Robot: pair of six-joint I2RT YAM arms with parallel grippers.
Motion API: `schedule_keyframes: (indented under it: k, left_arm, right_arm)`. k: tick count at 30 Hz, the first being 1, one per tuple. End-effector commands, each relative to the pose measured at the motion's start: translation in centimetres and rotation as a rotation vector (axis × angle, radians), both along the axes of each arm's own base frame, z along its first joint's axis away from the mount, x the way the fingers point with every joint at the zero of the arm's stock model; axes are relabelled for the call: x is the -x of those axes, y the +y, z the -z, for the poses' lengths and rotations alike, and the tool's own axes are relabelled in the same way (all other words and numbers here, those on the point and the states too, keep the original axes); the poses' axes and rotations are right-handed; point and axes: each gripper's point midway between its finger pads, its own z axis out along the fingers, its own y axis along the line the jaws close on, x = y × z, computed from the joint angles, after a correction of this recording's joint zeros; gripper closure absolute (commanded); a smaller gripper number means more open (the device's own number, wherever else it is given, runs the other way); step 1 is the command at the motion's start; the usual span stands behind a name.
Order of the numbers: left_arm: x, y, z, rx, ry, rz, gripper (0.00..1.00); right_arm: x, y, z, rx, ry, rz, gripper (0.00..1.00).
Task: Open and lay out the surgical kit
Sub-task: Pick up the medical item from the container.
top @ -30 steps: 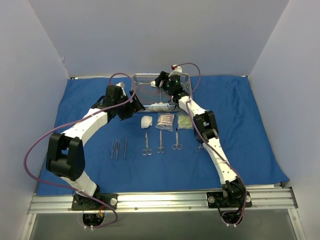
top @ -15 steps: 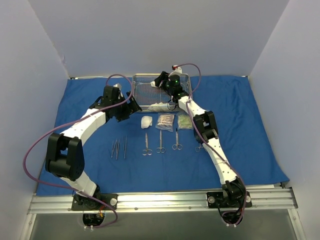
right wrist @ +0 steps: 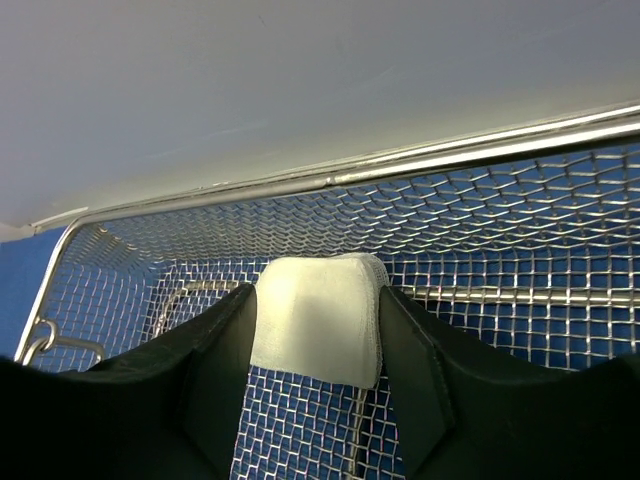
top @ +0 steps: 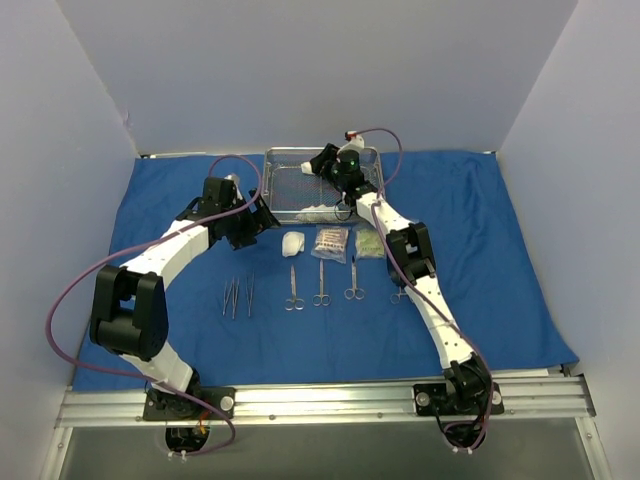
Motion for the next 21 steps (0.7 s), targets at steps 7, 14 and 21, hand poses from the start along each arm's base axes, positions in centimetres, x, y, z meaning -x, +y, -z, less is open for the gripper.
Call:
schedule_keyframes:
  k: [7, 14, 21]
  left_arm:
    - [0.0, 0.7, -2.9, 0.046, -0.087, -0.014, 0.06]
    - [0.2, 1.0, -3.3, 0.042, -0.095, -0.016, 0.06]
    - [0.0, 1.0, -6.2, 0.056, -0.160, -0.008, 0.06]
  right_arm:
    - [1.4, 2.9, 0.7, -0.011, 0.019, -0.029, 0.85]
    - [0.9, 2.2, -2.1, -0.009, -0.038, 0.008, 1.00]
    - [1.3, 1.1, -10.2, 0.110, -0.205, -0.019, 1.00]
